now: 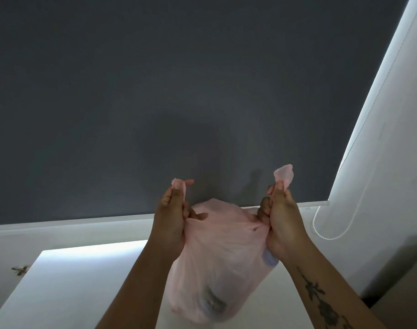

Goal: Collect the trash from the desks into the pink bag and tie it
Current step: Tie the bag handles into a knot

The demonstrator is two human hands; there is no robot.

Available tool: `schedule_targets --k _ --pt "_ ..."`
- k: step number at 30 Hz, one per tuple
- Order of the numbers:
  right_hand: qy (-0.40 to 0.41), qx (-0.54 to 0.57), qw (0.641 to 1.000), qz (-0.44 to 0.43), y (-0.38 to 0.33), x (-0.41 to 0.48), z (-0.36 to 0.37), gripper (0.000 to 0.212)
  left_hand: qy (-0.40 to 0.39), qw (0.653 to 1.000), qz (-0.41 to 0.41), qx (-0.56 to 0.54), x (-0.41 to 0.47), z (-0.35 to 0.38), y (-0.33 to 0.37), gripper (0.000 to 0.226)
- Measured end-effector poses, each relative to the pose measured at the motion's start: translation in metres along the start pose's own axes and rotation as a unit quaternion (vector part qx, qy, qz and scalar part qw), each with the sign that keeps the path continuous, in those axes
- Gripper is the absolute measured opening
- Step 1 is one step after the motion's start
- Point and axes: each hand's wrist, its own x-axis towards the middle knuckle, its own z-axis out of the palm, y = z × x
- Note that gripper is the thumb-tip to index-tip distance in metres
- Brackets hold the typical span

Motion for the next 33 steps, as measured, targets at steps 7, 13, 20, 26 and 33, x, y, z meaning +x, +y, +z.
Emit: schedule_targets --k 7,13,20,26,33 --pt "-0.027 0.009 1.0 0.012 -0.005 -0.001 0.01 0.062 0.025 0.989 -0.061 -0.129 0.003 0.011 0.007 0.045" --pt "-0.04 0.018 0.999 -0.031 -0.004 0.001 0.009 0.023 -0.031 0.997 -0.022 -0.071 0.0 0.015 -0.001 0.032" --pt "-0.022 0.041 0.999 -0.005 -0.002 0.0 0.007 0.032 0.027 0.998 -0.044 -0.031 0.004 0.017 -0.005 0.042" --pt "0.09 0.043 0.995 0.019 -0.001 0.009 0.005 0.029 0.079 0.982 -0.069 -0.158 0.01 0.025 -0.005 0.032" --pt "0.083 0.159 0.983 0.048 -0.006 0.014 0.007 0.023 0.072 0.964 -0.102 -0.236 0.02 0.025 -0.001 0.028"
